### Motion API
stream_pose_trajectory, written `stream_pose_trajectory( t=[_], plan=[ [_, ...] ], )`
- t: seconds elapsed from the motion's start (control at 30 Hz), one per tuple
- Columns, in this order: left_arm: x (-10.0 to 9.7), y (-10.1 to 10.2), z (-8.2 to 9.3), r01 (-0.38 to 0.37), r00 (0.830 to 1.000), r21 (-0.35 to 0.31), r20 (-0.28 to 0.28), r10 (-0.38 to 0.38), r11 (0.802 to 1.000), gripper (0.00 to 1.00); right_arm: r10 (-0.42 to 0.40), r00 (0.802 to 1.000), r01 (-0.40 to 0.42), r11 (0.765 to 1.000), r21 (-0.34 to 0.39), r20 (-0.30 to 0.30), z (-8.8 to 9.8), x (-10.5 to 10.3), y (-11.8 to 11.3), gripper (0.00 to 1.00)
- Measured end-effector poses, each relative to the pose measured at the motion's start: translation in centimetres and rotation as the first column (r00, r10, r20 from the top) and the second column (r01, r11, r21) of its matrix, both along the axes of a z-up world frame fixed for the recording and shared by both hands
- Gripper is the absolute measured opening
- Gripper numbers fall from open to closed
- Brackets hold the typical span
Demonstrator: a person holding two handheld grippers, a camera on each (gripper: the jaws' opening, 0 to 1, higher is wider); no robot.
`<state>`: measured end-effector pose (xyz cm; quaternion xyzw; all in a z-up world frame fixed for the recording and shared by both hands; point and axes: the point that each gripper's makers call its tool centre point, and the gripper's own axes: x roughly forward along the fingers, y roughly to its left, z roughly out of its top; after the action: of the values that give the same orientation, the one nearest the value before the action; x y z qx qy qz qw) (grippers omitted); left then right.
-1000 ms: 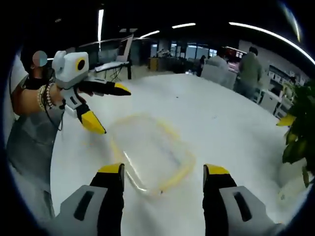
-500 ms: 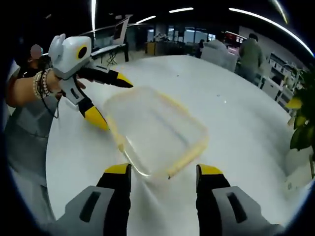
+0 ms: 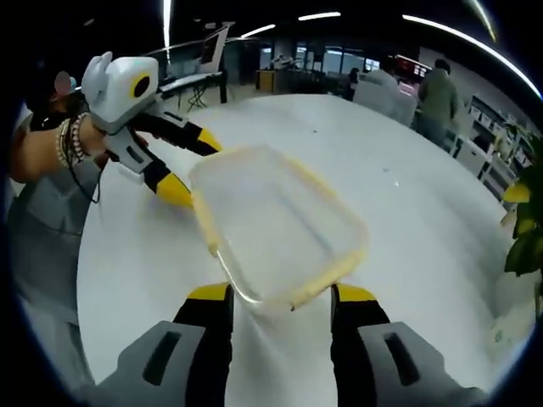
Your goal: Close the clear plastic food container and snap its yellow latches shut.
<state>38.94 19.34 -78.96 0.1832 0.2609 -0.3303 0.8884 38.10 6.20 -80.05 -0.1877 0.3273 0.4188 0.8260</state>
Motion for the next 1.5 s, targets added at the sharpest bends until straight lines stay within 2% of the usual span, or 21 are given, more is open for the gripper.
stream_pose_trajectory(
  t=[0.13, 0.37, 0.57, 0.77, 1.0, 1.17, 1.33, 1.5],
  plan=[
    [0.3, 2.3, -0.2, -0.055, 0.998, 0.01, -0.007, 0.055, 0.998, 0.36, 0.034, 0.999, -0.034, 0.999, 0.002, 0.009, 0.0, 0.4, 2.1, 0.42],
    [1.7, 7.1, -0.4, -0.13, 0.991, 0.064, -0.007, 0.13, 0.99, 0.36, 0.032, 0.999, -0.035, 0.997, 0.069, 0.043, 0.1, 2.1, 7.2, 0.41],
    [3.1, 11.6, -0.6, -0.223, 0.975, 0.062, -0.01, 0.224, 0.973, 0.35, 0.033, 0.992, -0.041, 0.997, 0.066, 0.12, -0.2, 3.8, 11.5, 0.41],
    [4.6, 14.6, -0.7, -0.27, 0.962, 0.063, -0.008, 0.272, 0.961, 0.35, 0.028, 0.99, -0.04, 0.995, 0.089, 0.139, -0.2, 5.7, 14.4, 0.39],
    [6.3, 15.9, -0.8, -0.278, 0.96, 0.075, -0.004, 0.279, 0.958, 0.36, 0.025, 0.988, -0.038, 0.996, 0.086, 0.15, -0.3, 7.6, 15.8, 0.39],
    [7.2, 16.1, -0.9, -0.272, 0.962, 0.08, -0.01, 0.274, 0.959, 0.36, 0.012, 0.986, -0.027, 0.996, 0.088, 0.166, -0.4, 8.3, 16.1, 0.39],
    [7.4, 16.2, -0.9, -0.271, 0.962, 0.077, -0.013, 0.273, 0.96, 0.35, -0.002, 0.989, -0.012, 0.996, 0.093, 0.15, -0.6, 8.7, 16.3, 0.37],
    [7.1, 16.4, -0.8, -0.284, 0.958, 0.04, -0.025, 0.285, 0.958, 0.32, -0.024, 0.991, 0.008, 0.993, 0.119, 0.134, -0.4, 8.4, 16.3, 0.38]
  ],
)
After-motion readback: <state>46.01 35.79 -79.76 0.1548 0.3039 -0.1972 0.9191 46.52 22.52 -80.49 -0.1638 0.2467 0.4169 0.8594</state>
